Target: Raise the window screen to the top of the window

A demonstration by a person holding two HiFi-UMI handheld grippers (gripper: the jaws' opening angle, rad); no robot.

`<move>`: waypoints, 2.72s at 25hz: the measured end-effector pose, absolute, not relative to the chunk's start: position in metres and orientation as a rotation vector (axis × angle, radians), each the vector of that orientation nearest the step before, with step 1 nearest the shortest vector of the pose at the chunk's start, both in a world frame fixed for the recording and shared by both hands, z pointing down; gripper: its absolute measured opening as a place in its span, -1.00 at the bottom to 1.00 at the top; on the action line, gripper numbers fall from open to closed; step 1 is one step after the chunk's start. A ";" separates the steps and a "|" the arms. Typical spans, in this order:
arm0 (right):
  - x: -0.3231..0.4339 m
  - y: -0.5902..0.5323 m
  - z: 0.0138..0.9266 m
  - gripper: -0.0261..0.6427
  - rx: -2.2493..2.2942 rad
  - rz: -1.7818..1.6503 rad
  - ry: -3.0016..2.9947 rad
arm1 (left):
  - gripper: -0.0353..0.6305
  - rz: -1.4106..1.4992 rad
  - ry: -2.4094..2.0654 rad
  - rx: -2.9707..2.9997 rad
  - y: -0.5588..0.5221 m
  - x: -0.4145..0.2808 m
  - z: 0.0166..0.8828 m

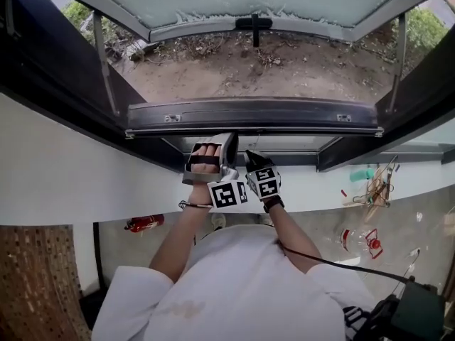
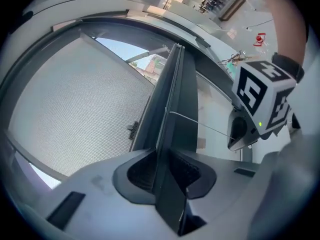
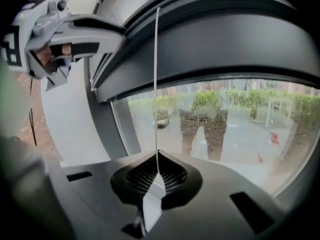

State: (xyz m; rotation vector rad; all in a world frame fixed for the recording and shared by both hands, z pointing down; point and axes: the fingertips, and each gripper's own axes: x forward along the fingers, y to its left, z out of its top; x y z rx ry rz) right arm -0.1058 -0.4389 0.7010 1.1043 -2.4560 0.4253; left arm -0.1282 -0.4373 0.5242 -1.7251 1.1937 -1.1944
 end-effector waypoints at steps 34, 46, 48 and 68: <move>0.008 -0.327 0.838 -0.92 1.048 0.644 -2.122 | -0.67 -0.905 1.174 -2.130 -0.427 -0.129 0.501; -0.010 -0.337 0.820 -0.92 1.053 0.655 -2.223 | -0.68 -0.727 1.291 -2.226 -0.420 -0.133 0.467; -0.014 -0.341 0.815 -0.92 1.058 0.644 -2.247 | -0.68 -0.617 1.358 -2.277 -0.415 -0.134 0.458; -0.045 -0.359 0.777 -0.92 1.050 0.452 -2.355 | -0.89 -0.162 1.782 -2.665 -0.400 -0.164 0.477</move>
